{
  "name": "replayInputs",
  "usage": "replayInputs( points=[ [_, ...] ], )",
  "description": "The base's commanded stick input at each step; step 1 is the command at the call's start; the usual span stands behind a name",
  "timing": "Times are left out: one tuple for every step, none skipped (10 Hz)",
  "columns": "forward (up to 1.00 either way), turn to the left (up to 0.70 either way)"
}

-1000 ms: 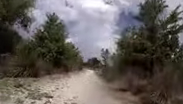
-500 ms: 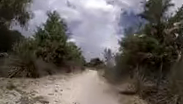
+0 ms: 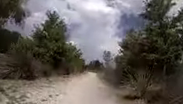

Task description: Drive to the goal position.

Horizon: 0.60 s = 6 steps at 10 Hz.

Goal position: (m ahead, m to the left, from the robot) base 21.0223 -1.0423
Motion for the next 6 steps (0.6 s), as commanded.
replayInputs(
  points=[
    [0.50, 0.00],
    [0.50, 0.00],
    [0.50, 0.00],
    [0.50, 0.00],
    [0.50, 0.00],
    [0.50, 0.00]
  ],
)
